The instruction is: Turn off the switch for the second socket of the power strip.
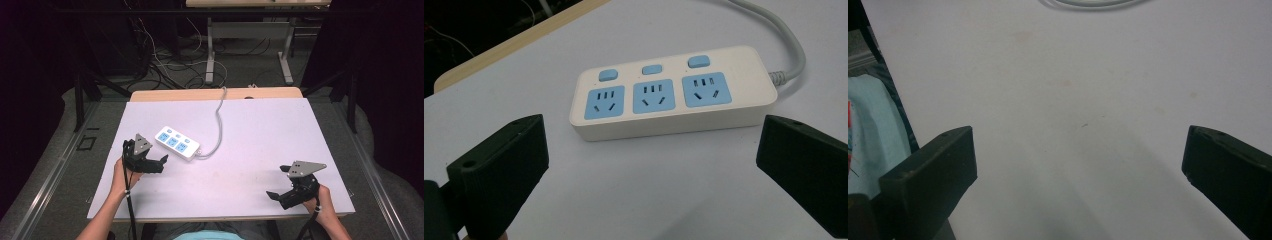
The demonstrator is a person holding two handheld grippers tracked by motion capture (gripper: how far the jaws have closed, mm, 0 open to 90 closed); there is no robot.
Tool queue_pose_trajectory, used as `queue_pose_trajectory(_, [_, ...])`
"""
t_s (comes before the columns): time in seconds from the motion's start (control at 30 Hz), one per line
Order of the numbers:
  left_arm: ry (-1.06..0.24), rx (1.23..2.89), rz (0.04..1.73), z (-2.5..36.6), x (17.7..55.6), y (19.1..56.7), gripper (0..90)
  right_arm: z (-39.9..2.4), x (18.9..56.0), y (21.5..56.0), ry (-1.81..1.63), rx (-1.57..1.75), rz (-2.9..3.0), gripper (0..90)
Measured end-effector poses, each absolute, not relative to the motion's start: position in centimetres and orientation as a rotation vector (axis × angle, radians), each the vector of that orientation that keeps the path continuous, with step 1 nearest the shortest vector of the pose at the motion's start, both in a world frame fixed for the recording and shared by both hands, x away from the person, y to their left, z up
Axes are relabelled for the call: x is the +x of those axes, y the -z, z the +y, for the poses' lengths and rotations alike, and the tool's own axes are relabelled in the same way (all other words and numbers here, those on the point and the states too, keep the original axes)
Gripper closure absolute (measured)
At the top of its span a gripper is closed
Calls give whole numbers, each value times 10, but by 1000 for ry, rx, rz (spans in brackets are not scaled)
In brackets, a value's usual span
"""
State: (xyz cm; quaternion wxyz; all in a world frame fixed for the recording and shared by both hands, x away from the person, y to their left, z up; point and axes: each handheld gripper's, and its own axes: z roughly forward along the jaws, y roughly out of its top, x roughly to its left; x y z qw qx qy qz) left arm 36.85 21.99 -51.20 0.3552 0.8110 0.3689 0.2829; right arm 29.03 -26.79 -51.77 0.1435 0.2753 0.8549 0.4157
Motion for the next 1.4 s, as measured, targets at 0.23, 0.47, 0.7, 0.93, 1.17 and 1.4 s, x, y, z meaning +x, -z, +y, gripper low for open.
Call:
queue_pose_trajectory(0.23, [-725, 2095, 955, 215, 375, 511, 4, -270, 288, 518, -1205, 795, 2449, 7])
queue_pose_trajectory(0.47, [-730, 2100, 944, 211, 383, 511, 5, -269, 287, 519, -1200, 803, 2438, 8])
queue_pose_trajectory(0.7, [-725, 2111, 952, 210, 387, 511, 7, -269, 288, 519, -1201, 795, 2444, 9])
queue_pose_trajectory(0.93, [-737, 2101, 954, 211, 389, 512, 7, -269, 289, 519, -1203, 791, 2444, 9])
queue_pose_trajectory(1.17, [-725, 2100, 953, 209, 393, 511, 7, -269, 289, 519, -1191, 790, 2464, 9])
queue_pose_trajectory(1.4, [-731, 2102, 952, 207, 401, 512, 7, -269, 289, 518, -1185, 789, 2472, 10])
